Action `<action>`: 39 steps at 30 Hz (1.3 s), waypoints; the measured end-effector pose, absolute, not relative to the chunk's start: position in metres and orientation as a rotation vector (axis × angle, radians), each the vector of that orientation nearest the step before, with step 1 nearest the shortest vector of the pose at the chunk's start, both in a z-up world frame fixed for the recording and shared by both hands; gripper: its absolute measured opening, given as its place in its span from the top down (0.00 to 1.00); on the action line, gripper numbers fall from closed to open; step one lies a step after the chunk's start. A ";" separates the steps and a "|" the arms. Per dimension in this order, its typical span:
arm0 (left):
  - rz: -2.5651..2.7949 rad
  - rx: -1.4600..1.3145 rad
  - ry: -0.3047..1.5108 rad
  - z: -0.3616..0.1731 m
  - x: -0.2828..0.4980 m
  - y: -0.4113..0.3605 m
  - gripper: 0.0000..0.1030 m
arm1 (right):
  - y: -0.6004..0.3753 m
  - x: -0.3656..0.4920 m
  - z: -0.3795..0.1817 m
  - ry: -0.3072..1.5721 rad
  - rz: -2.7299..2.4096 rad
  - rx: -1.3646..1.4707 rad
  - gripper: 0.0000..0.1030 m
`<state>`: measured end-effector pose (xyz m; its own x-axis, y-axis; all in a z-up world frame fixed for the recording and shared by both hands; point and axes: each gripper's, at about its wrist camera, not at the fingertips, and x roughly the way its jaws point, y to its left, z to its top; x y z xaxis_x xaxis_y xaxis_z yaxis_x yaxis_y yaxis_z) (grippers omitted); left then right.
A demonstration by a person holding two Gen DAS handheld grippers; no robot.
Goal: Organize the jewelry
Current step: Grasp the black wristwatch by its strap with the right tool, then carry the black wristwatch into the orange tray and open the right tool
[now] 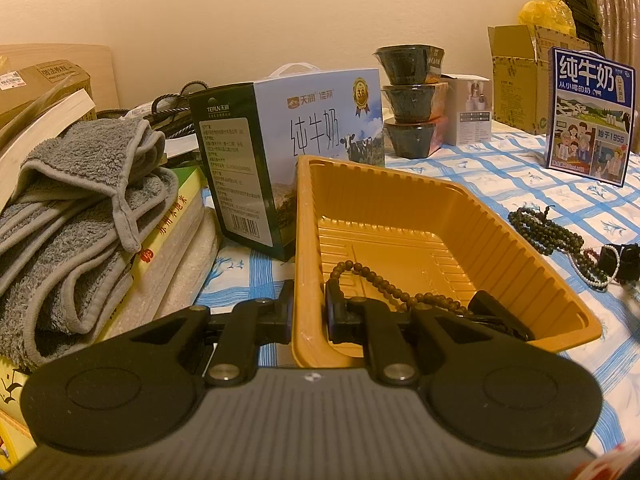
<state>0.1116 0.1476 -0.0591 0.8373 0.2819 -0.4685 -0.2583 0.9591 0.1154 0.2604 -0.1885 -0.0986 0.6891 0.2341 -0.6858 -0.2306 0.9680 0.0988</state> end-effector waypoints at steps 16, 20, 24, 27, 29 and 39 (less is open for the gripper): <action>0.286 0.047 0.503 -0.059 0.112 0.148 0.87 | -0.196 0.241 -0.057 0.634 0.258 -0.087 0.91; 0.286 0.047 0.504 -0.059 0.112 0.148 0.87 | -0.186 0.237 -0.042 0.599 0.309 -0.074 0.91; 0.285 0.048 0.504 -0.059 0.112 0.148 0.87 | -0.172 0.234 -0.027 0.574 0.377 -0.047 0.91; 0.285 0.048 0.503 -0.059 0.112 0.147 0.87 | -0.159 0.231 -0.019 0.560 0.433 -0.027 0.91; 0.285 0.048 0.504 -0.059 0.112 0.148 0.87 | -0.151 0.229 -0.015 0.559 0.465 -0.013 0.91; 0.284 0.050 0.504 -0.059 0.112 0.147 0.87 | -0.104 0.217 -0.019 0.618 0.630 0.033 0.91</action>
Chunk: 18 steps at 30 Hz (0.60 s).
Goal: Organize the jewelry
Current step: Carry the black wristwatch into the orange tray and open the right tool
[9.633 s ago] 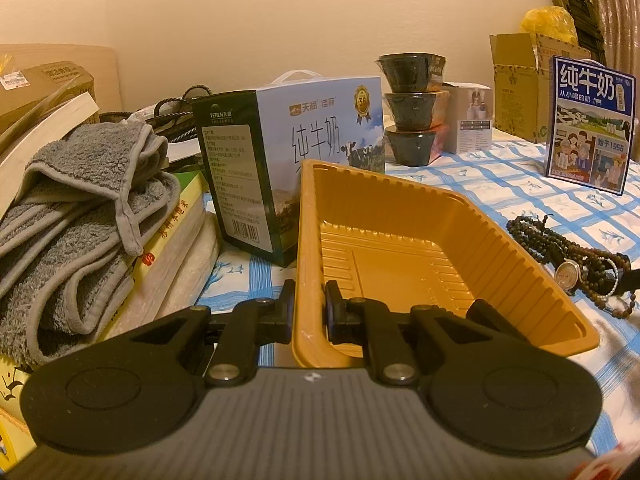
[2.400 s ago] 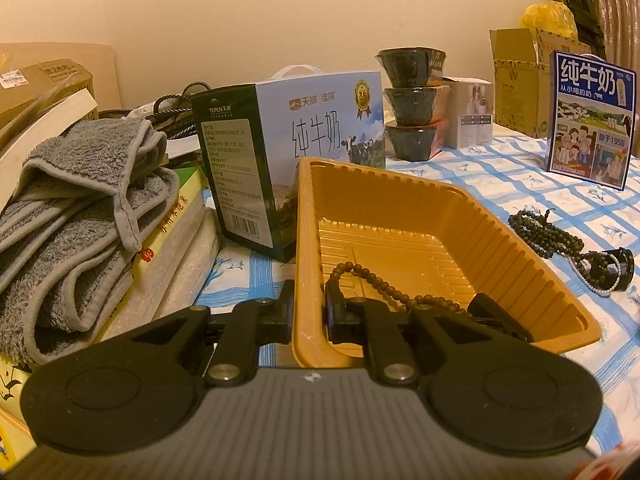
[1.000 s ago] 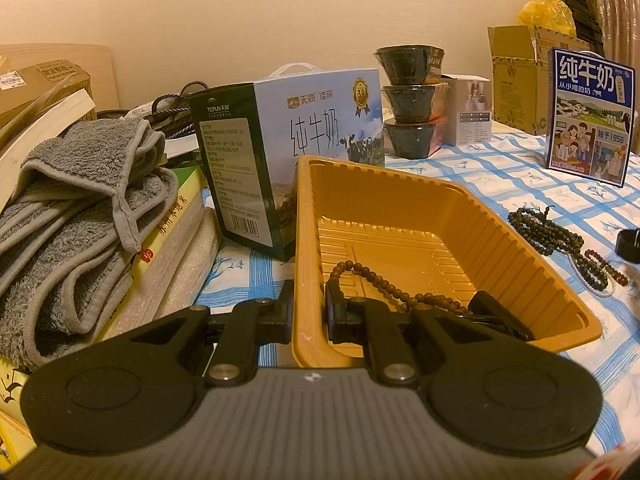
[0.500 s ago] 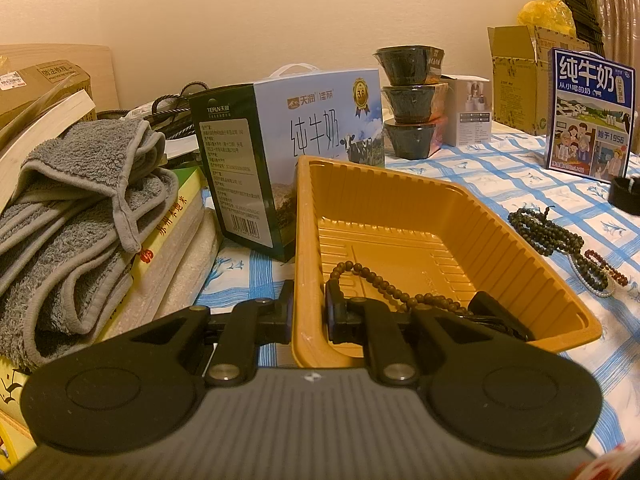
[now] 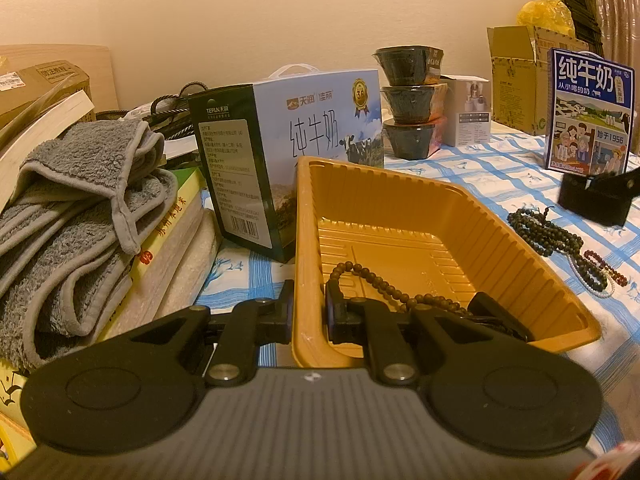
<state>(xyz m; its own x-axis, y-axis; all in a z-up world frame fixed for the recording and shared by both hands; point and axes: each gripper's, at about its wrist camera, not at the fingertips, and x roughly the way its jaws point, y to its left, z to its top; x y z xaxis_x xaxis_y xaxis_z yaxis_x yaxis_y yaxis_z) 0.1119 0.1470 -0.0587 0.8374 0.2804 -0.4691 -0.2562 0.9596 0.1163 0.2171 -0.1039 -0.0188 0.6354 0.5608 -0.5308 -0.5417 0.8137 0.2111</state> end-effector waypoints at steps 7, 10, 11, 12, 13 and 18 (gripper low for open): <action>0.282 0.048 0.502 -0.058 0.112 0.147 0.88 | -0.071 0.210 -0.025 0.646 0.709 0.036 0.91; 0.283 0.047 0.503 -0.058 0.112 0.147 0.88 | -0.058 0.210 -0.027 0.666 0.737 0.042 0.91; 0.283 0.047 0.503 -0.057 0.112 0.146 0.88 | -0.055 0.210 -0.027 0.672 0.743 0.045 0.91; 0.282 0.047 0.502 -0.057 0.112 0.146 0.88 | -0.052 0.211 -0.028 0.677 0.749 0.047 0.91; 0.280 0.047 0.501 -0.056 0.112 0.145 0.88 | -0.048 0.211 -0.029 0.680 0.756 0.049 0.91; 0.277 0.048 0.500 -0.055 0.113 0.144 0.88 | -0.034 0.209 -0.032 0.701 0.785 0.060 0.91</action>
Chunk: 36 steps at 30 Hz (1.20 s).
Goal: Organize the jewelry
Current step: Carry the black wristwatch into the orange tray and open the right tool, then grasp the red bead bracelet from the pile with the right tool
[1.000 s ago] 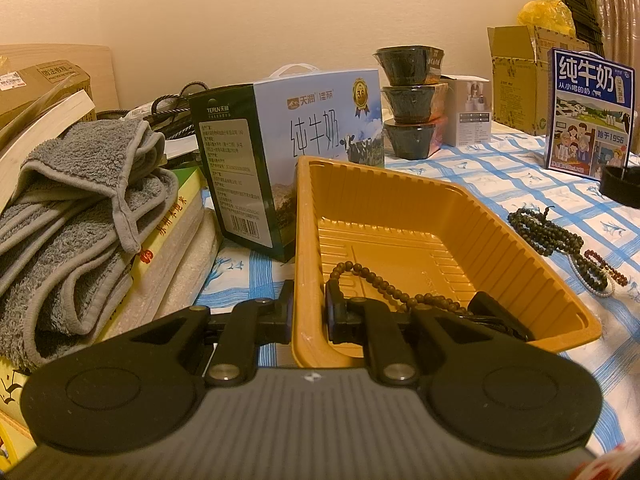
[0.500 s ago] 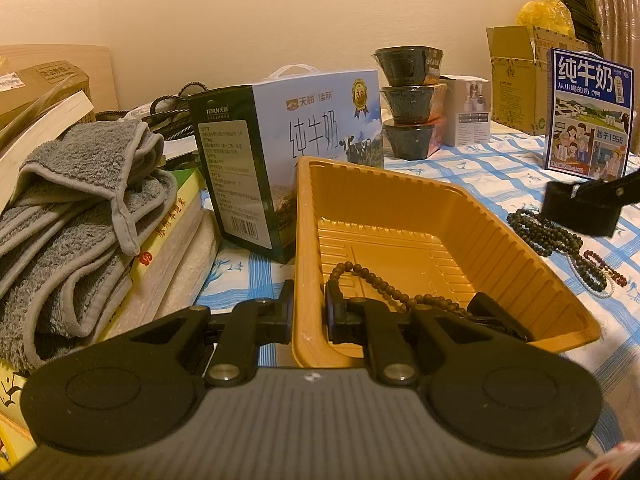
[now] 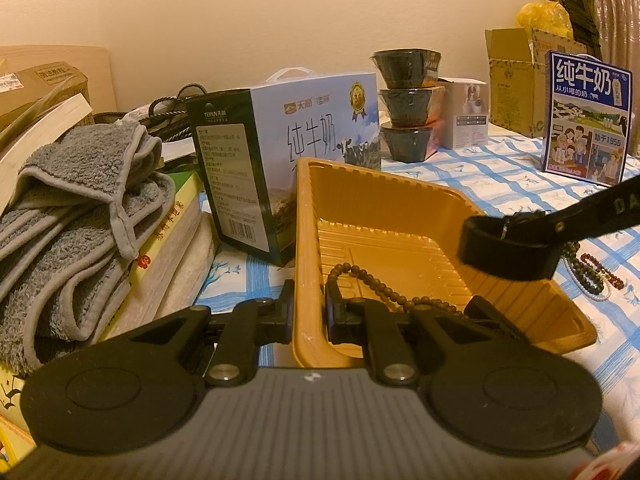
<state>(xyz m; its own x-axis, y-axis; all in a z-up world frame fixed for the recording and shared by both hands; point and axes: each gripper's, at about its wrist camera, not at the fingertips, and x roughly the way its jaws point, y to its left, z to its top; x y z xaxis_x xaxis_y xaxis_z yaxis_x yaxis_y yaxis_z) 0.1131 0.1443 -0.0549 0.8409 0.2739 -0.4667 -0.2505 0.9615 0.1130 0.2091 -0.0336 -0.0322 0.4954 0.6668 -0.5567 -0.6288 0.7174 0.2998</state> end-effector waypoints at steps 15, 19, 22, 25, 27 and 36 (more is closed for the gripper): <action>0.269 0.044 0.498 -0.052 0.112 0.144 0.88 | 0.018 0.202 -0.057 0.771 0.838 0.058 0.91; 0.270 0.038 0.502 -0.053 0.111 0.145 0.88 | 0.023 0.200 -0.059 0.778 0.889 0.084 0.85; 0.272 0.031 0.506 -0.054 0.111 0.146 0.88 | 0.023 0.197 -0.056 0.762 0.903 0.082 0.77; 0.276 0.029 0.510 -0.055 0.110 0.147 0.88 | 0.013 0.197 -0.053 0.764 0.908 0.114 0.61; 0.279 0.021 0.514 -0.056 0.110 0.148 0.88 | 0.003 0.197 -0.050 0.754 0.901 0.133 0.57; 0.277 0.020 0.516 -0.055 0.111 0.148 0.88 | -0.067 0.202 -0.048 0.732 0.753 0.129 0.57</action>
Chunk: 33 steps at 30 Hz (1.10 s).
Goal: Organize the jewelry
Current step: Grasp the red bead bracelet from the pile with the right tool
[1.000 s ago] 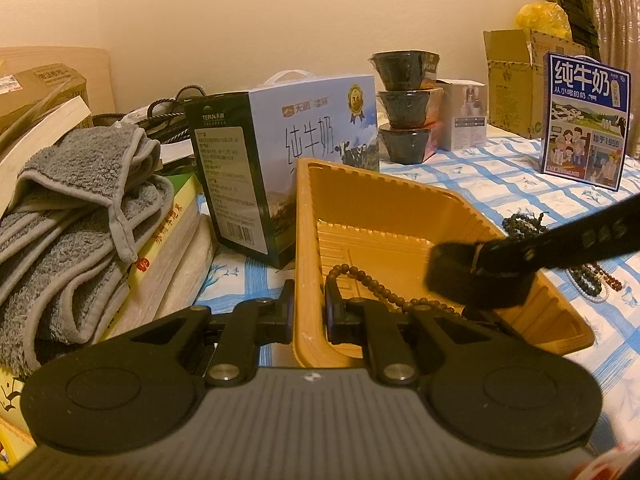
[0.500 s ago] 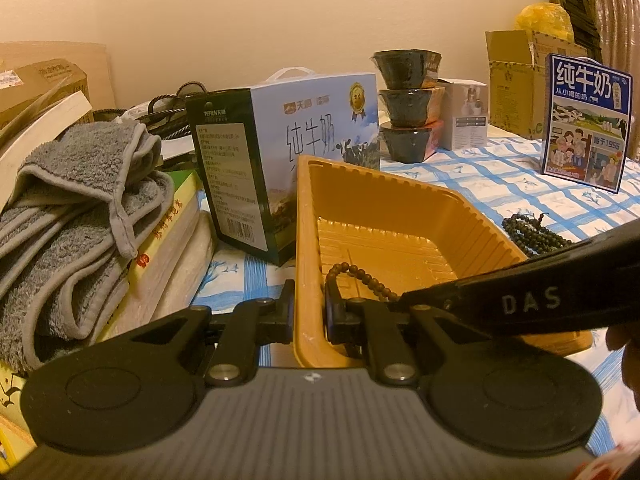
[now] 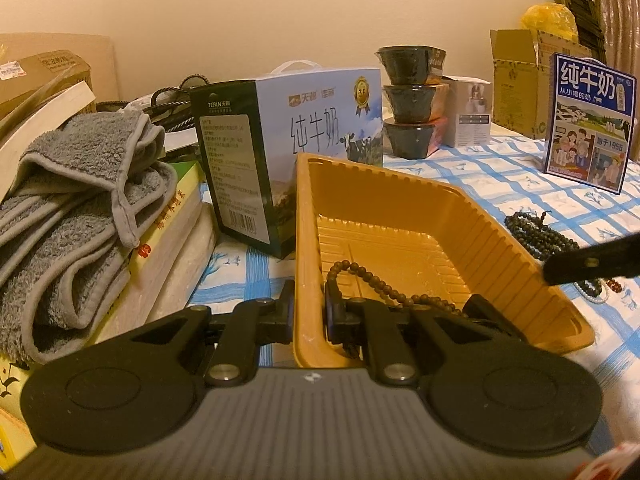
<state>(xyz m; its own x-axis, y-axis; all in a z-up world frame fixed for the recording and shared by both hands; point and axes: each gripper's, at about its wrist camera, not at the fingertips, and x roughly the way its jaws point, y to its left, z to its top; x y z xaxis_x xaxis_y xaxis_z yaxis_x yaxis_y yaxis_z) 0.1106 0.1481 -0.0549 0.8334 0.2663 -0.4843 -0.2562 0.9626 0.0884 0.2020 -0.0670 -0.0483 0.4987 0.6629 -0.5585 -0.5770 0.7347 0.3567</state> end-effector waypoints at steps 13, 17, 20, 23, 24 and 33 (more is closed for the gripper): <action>0.276 0.040 0.514 -0.052 0.117 0.148 0.88 | -0.189 0.243 -0.086 0.789 0.398 0.077 0.67; 0.276 0.045 0.514 -0.052 0.118 0.148 0.88 | -0.201 0.251 -0.094 0.801 0.378 0.047 0.78; 0.276 0.049 0.513 -0.052 0.118 0.147 0.88 | -0.205 0.251 -0.098 0.802 0.377 0.029 0.83; 0.275 0.051 0.512 -0.051 0.120 0.147 0.88 | -0.205 0.255 -0.102 0.807 0.383 0.019 0.84; 0.276 0.052 0.512 -0.051 0.120 0.147 0.88 | -0.204 0.257 -0.102 0.806 0.385 0.019 0.85; 0.277 0.053 0.515 -0.051 0.120 0.148 0.88 | -0.190 0.267 -0.112 0.812 0.404 -0.034 0.86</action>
